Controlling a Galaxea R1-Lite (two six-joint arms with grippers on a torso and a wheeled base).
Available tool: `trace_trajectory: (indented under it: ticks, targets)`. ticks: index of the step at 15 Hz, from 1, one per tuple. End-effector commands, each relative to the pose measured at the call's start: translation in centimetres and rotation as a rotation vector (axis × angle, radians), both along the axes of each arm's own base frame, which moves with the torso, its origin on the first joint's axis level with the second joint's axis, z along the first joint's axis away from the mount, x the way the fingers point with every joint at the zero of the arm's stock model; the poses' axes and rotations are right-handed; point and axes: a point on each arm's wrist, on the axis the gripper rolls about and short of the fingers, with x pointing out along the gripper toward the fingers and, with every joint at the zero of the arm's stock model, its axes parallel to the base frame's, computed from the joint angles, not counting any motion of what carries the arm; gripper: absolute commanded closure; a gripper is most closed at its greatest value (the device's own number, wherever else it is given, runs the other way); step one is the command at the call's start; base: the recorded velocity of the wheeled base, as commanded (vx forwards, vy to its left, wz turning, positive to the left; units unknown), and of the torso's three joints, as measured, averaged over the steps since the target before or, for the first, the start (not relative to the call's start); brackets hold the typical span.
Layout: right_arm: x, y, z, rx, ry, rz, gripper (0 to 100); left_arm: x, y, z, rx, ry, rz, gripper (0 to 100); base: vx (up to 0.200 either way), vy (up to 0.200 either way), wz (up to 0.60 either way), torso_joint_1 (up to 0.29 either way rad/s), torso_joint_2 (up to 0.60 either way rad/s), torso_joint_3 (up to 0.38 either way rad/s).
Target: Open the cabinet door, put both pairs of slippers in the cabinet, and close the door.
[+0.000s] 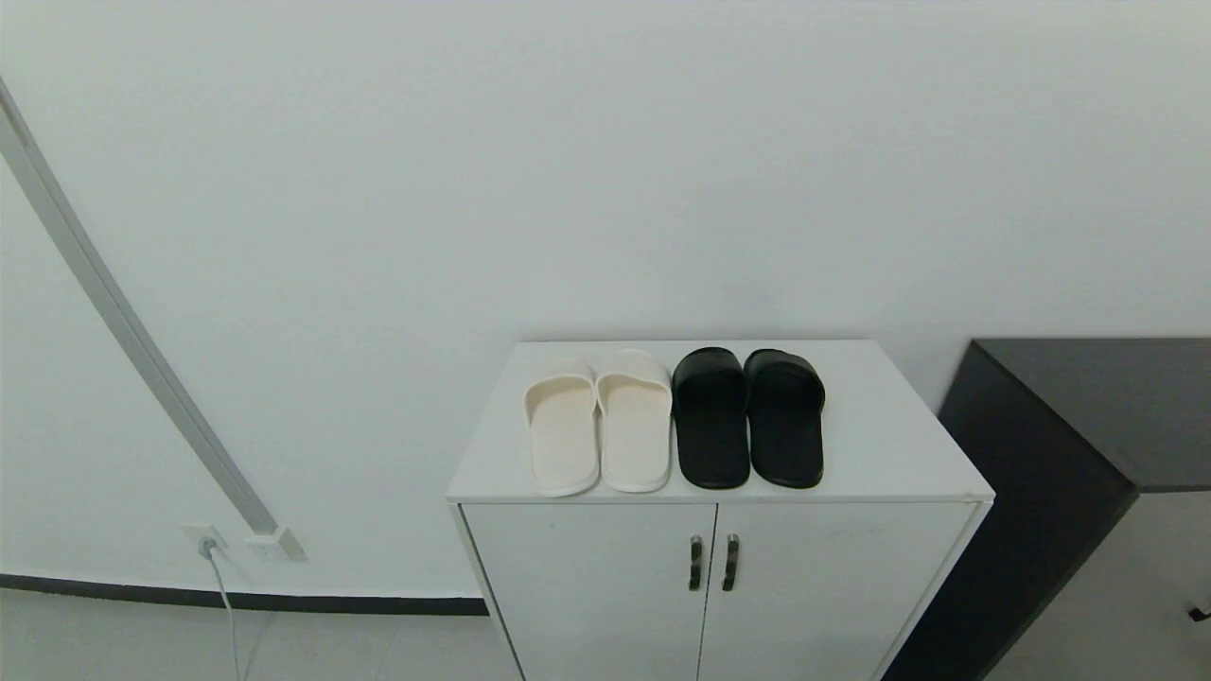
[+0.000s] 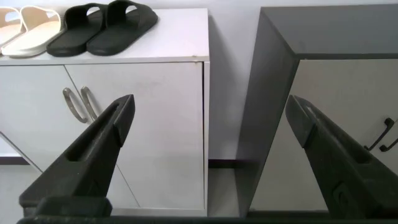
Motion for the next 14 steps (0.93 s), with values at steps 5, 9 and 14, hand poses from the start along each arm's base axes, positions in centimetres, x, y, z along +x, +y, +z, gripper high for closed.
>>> trace_trajectory:
  ticks: [5,9,14]
  targets:
    - [-0.1,0.0,5.3,0.066,-0.057,0.000,0,0.0,0.0,0.0,-0.001,0.000,0.001,100,0.000,0.000,0.00,0.000,0.00,0.000]
    - [2.8,0.1,4.3,0.034,0.211,0.038,0,0.0,0.0,0.0,-0.005,0.000,0.002,100,0.000,0.000,0.00,0.000,0.00,0.000]
    - [8.6,0.8,6.1,0.022,0.425,0.175,0,0.0,0.0,0.0,0.001,0.001,0.002,100,0.000,0.000,0.00,0.000,0.00,0.000]
